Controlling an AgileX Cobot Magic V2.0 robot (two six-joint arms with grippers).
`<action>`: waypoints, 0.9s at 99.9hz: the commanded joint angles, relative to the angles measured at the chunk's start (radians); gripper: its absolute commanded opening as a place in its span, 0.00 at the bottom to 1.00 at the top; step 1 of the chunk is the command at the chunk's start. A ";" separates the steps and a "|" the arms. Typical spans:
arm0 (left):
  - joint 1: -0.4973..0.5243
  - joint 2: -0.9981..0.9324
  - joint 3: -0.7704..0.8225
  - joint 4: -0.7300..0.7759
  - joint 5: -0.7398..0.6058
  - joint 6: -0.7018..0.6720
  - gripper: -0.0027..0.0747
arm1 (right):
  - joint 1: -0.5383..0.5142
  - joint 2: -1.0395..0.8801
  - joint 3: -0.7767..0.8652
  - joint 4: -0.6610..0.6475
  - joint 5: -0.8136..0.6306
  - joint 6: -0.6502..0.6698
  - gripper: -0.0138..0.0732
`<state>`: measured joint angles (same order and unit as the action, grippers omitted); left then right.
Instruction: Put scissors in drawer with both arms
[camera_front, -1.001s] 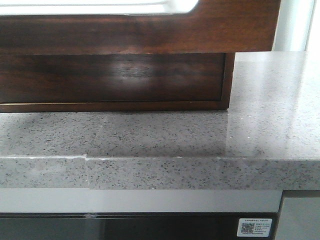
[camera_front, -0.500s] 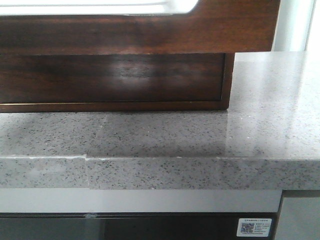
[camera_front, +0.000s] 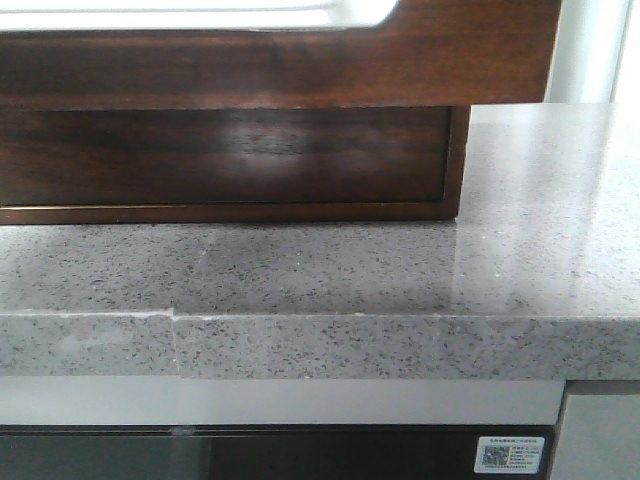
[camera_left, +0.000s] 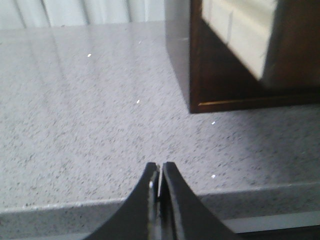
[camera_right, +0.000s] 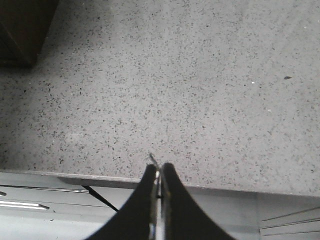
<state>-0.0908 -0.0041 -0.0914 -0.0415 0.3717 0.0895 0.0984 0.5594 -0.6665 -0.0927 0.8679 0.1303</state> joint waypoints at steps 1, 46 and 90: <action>-0.021 -0.028 0.008 0.024 -0.157 -0.035 0.01 | -0.006 0.002 -0.025 -0.019 -0.058 -0.003 0.08; -0.043 -0.031 0.121 -0.034 -0.345 0.020 0.01 | -0.006 0.002 -0.025 -0.019 -0.053 -0.003 0.08; -0.043 -0.031 0.123 -0.107 -0.386 0.029 0.01 | -0.006 0.002 -0.025 -0.019 -0.053 -0.003 0.08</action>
<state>-0.1262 -0.0041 -0.0046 -0.1218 0.0806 0.1171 0.0984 0.5594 -0.6665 -0.0927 0.8702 0.1303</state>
